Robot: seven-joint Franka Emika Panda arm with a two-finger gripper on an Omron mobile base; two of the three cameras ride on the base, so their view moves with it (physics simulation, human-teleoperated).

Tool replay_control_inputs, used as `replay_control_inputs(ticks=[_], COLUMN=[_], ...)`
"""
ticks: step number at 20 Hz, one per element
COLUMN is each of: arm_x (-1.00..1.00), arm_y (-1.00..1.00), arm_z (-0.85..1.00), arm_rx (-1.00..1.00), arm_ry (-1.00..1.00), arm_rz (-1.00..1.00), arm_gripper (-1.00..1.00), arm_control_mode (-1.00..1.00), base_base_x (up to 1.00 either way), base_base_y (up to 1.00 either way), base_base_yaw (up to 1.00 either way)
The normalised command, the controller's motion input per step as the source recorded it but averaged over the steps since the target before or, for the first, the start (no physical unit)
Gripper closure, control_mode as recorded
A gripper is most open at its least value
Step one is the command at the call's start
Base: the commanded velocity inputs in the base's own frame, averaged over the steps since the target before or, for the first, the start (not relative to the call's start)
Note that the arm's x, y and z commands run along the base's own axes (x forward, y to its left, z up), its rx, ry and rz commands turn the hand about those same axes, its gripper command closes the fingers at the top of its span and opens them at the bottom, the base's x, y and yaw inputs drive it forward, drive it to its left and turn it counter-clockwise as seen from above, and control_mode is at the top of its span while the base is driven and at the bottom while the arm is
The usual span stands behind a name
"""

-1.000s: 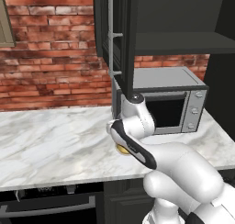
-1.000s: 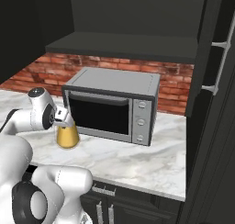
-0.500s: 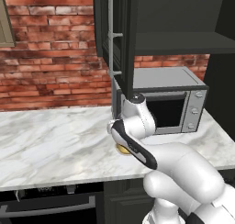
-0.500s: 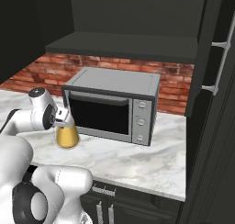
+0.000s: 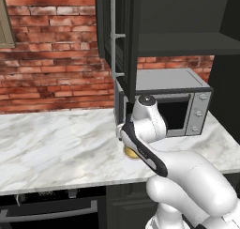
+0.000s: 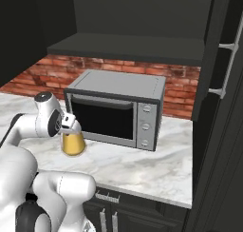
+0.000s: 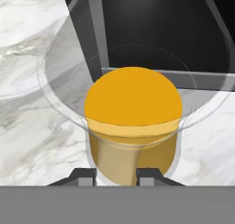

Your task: There is a tray on the dining counter. Grab the cup, mug, and pitcher and place them on the tray. The pitcher may be placed next to the tray if it cannot fit the tray.

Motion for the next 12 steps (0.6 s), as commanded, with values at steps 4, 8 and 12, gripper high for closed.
replay_control_inputs(ticks=[4, 8, 12], arm_x=[-0.41, -0.36, -0.04], arm_y=[-0.13, -0.1, -0.07], arm_z=[0.0, 0.0, 0.0], arm_rx=[0.0, 0.0, 0.0], arm_ry=[-0.01, -0.07, -0.07], arm_rz=[0.0, 0.0, 0.0], arm_gripper=[1.0, 1.0, 1.0], arm_control_mode=[-1.0, -1.0, -1.0], base_base_x=[0.0, 0.0, 0.0], base_base_y=[0.0, 0.0, 0.0], base_base_yaw=[0.0, 0.0, 0.0])
